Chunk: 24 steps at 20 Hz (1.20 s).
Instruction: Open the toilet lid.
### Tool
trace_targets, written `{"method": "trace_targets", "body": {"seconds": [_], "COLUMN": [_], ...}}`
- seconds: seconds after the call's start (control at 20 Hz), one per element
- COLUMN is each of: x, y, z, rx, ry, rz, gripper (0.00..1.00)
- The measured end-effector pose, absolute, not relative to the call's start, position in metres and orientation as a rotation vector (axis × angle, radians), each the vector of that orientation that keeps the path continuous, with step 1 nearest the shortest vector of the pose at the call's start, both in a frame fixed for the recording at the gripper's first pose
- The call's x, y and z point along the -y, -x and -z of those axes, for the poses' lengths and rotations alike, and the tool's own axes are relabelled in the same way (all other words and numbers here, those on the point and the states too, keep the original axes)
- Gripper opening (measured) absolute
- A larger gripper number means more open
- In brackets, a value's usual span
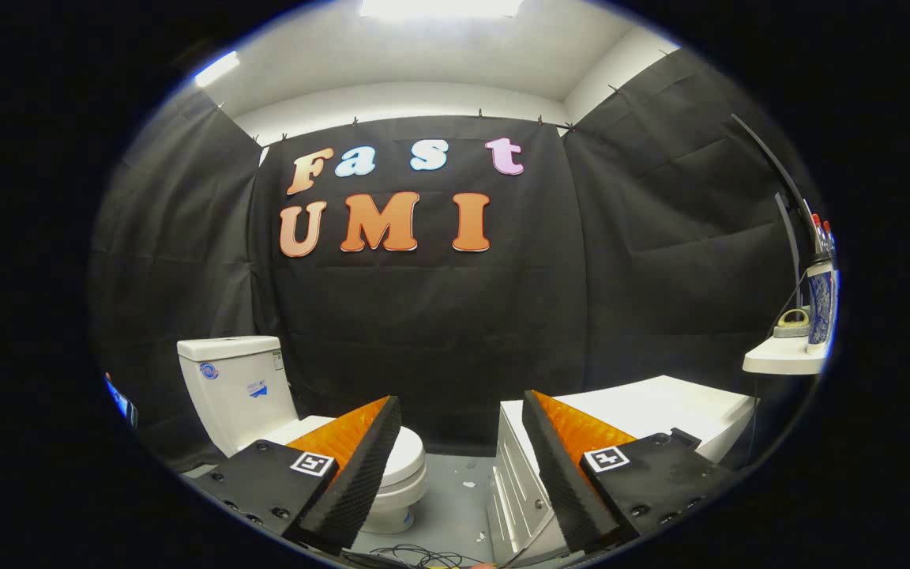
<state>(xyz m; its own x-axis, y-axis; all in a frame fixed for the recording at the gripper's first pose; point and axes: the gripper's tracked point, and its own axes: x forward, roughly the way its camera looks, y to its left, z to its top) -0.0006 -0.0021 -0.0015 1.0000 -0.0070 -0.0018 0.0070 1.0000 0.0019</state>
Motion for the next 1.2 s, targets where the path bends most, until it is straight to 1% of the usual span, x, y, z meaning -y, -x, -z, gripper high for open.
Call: {"method": "trace_targets", "body": {"seconds": [1.2], "x": [0.0045], "y": [-0.0042], "z": [-0.0087], "rx": [0.014], "ry": [-0.022], "rz": [0.021], "gripper": [0.99]}}
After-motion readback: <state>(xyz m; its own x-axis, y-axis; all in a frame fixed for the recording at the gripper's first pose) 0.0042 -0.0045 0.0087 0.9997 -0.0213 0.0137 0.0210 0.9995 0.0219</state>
